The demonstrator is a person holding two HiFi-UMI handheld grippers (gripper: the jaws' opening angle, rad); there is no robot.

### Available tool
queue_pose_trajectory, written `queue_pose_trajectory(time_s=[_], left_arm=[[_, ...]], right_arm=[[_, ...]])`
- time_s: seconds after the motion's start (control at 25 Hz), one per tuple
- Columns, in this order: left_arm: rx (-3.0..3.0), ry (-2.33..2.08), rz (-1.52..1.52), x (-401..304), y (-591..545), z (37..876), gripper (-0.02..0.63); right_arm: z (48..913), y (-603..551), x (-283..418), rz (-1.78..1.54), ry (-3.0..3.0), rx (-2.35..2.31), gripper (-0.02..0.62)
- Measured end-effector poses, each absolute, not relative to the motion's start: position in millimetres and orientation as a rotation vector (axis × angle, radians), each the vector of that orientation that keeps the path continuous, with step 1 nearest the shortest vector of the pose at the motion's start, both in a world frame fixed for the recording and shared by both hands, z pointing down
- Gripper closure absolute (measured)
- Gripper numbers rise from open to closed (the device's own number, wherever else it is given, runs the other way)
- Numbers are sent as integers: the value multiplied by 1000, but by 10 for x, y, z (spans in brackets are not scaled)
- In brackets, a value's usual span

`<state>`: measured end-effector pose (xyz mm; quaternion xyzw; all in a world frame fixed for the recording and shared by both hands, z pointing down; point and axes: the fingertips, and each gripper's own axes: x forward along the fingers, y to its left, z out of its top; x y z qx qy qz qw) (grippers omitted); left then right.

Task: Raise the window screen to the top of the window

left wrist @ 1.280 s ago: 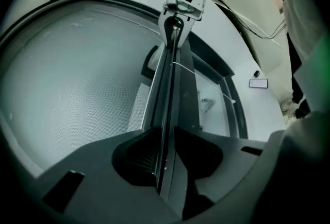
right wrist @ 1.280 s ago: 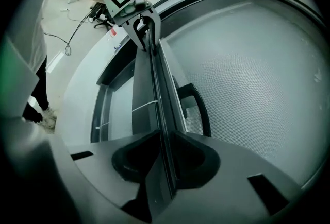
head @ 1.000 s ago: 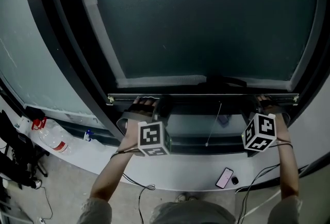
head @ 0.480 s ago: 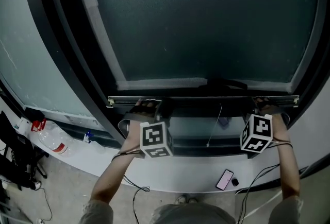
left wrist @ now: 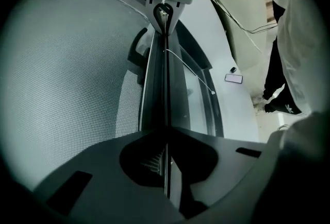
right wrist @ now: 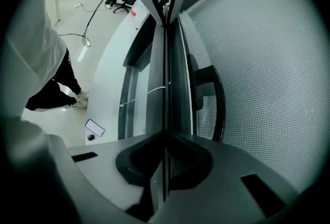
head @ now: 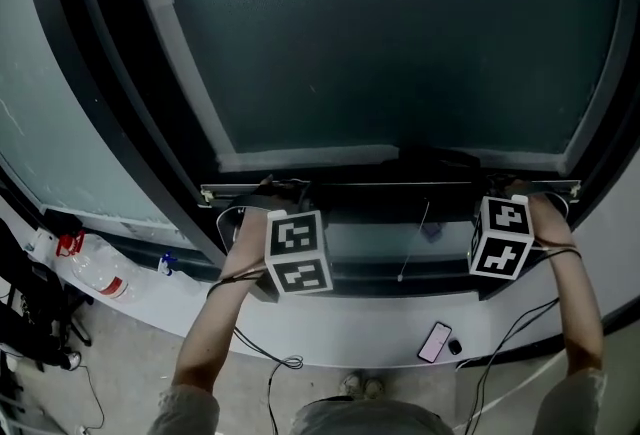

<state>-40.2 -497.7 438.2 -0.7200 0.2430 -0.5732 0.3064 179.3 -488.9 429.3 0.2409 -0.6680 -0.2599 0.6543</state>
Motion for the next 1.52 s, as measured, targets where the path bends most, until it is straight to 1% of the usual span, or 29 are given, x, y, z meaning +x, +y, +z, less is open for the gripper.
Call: queue_pose_trajectory(time_s=[0.28,0.64,1.04,1.2,1.52], left_arm=[[-2006,552,-1563,-399,-4953,4423,588],[-1991,577,-1543,-402,-4953,4370,588],[-1922,664,-1456,-405,-4938,3904,588],[-1860,737,-1405,-424,-4978,3566,588],[-1705,872,-1290,-430,-5049,2514,588]], right_arm=[[4285,-4863,1781,-481,-1574,428,578],[4243,-4853,1767,-519,-1583,480,577],[3787,-4851,1787,-594,-1571,558,577],[3463,-4887,1787,-675,-1559,633,577],[2414,-4961,1786,-832,-1532,799,577]])
